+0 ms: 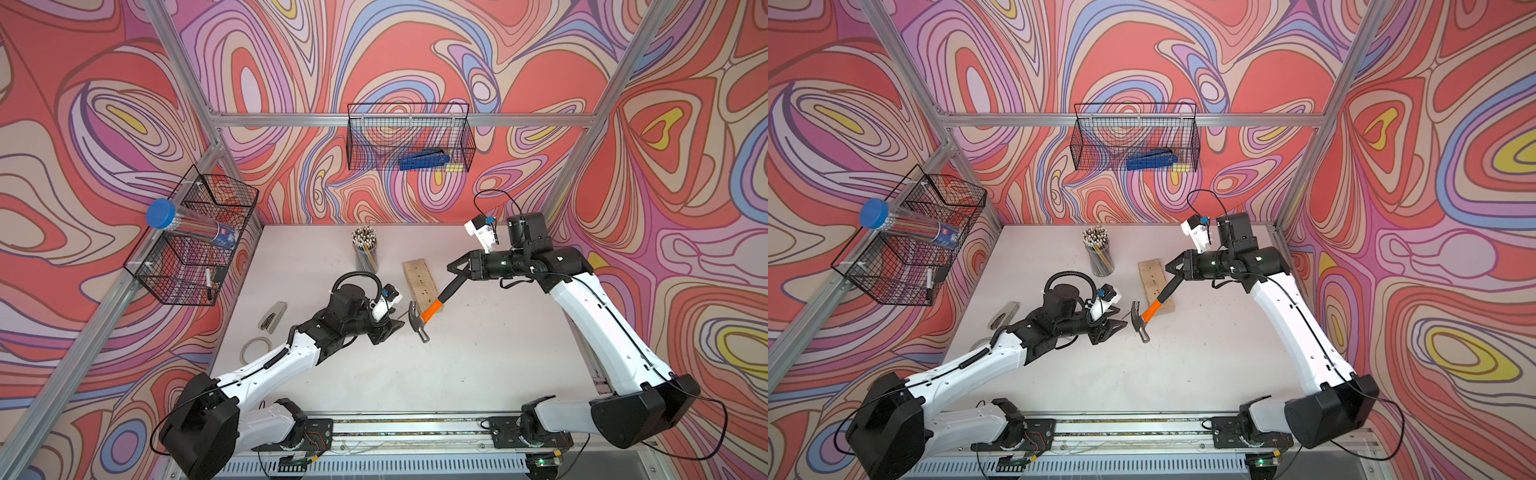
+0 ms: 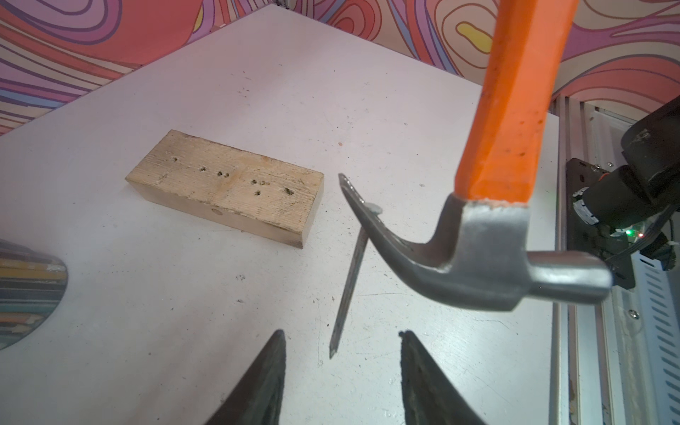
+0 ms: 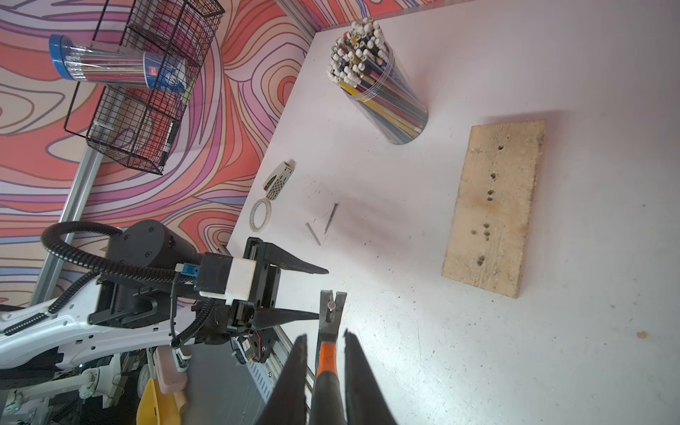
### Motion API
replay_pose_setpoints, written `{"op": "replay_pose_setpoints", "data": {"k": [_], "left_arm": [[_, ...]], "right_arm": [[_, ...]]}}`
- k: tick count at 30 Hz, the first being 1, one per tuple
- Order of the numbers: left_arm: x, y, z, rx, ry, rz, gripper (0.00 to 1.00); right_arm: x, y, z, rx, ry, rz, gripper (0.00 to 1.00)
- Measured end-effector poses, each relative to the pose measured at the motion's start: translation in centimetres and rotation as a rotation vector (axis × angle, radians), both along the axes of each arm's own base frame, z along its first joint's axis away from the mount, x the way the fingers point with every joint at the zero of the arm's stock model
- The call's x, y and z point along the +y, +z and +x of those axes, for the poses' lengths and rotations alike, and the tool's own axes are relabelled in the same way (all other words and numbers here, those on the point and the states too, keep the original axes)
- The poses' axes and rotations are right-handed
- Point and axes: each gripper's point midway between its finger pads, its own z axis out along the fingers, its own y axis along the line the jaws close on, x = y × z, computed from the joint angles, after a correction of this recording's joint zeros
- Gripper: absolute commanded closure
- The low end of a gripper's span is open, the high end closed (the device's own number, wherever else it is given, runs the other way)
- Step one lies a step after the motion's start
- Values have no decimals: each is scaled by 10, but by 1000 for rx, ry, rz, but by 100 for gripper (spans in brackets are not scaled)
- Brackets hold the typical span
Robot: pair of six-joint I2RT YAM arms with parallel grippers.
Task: Use a claw hammer to pull out a nail
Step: Pick up the nail with the hammer.
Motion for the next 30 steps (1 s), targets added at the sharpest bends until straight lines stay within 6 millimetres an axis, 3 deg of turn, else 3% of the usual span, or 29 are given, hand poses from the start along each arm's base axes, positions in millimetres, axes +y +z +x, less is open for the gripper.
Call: {"op": "replay_pose_setpoints", "data": {"k": [7, 13, 20, 30], "left_arm": [[-2, -9, -1, 25, -9, 11, 72], [-3, -8, -2, 29, -20, 4, 100], [-6, -6, -4, 18, -37, -1, 100], [1, -2, 10, -4, 61, 2, 100]], "right_arm": [[2, 2, -2, 6, 9, 13, 100], [3, 3, -3, 10, 14, 20, 100], [3, 0, -4, 13, 27, 15, 100], [7, -17, -10, 81, 69, 15, 100]]}}
